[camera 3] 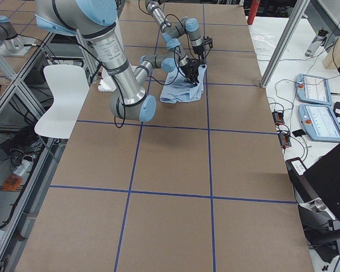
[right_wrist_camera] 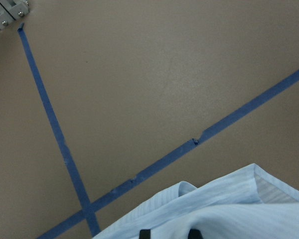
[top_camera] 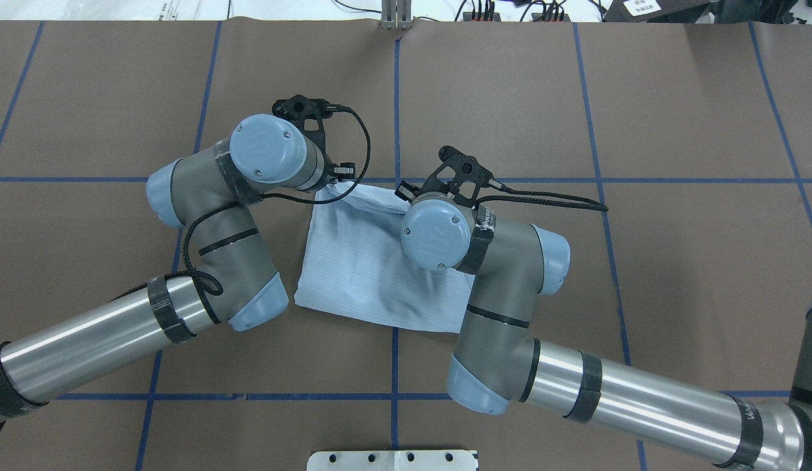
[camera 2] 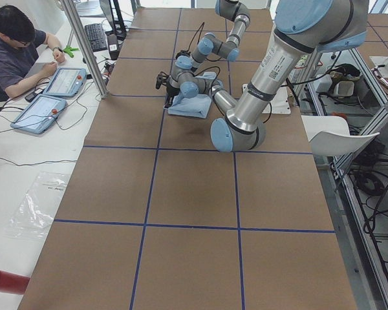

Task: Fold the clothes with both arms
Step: 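Fold the near edge with both grippers over toward the far edge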

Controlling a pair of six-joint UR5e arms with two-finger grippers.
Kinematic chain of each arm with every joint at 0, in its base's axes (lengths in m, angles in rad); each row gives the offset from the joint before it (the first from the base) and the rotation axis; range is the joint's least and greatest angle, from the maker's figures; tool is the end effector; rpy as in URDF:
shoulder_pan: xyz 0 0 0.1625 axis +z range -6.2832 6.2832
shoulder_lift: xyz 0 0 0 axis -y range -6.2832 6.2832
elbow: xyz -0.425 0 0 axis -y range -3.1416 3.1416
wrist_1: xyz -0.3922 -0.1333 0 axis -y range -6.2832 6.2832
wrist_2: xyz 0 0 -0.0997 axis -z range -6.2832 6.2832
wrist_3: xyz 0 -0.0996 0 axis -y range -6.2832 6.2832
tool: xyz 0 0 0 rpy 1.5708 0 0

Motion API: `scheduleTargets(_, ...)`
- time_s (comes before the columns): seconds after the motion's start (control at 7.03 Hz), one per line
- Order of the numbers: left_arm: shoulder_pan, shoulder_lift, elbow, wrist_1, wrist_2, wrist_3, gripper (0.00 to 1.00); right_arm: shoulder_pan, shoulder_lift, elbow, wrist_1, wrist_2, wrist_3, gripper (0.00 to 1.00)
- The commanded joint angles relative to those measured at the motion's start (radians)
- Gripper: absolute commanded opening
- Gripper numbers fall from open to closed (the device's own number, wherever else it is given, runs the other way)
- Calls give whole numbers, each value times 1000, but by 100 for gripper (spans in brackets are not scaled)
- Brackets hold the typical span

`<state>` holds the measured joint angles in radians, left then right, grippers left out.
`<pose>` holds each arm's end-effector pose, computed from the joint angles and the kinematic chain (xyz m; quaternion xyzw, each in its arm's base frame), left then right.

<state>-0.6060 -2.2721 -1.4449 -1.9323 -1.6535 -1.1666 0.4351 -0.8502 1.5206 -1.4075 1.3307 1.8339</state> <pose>0.5389 -0.5256 0.2522 0.1860 0.4126 -0.0712 0.8888 -0.5925 -0.4485 0.2294 0.1436 -0.3911 0.3561 0.8364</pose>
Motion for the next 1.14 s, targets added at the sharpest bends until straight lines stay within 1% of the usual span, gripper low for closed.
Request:
scheduleTargets(0.0, -6, 63, -133, 4, -6, 78, 100, 78, -15, 68, -4, 143, -112, 100)
scheduleTargets(0.14, 3, 81, -141, 3, -3, 77, 100, 105, -73, 139, 2, 184, -221, 100)
scheduleTargets(0.28, 37, 77, -121, 4, 4, 71, 100, 125, -139, 224, 4, 223, -298, 100)
scheduleTargets(0.43, 57, 57, -61, -5, 6, 71, 100, 134, -160, 254, 4, 241, -307, 100)
scheduleTargets(0.57, 57, 19, 8, -7, 9, 74, 100, 134, -164, 253, 4, 242, -315, 100)
scheduleTargets(0.71, 57, -35, 79, -10, 61, 77, 100, 133, -164, 251, 4, 239, -317, 100)
scheduleTargets(0.85, 48, -91, 159, -11, 70, 74, 100, 131, -165, 250, 4, 239, -317, 100)
scheduleTargets(1.0, 17, -112, 194, -11, 70, 67, 100, 129, -165, 245, 4, 237, -317, 100)
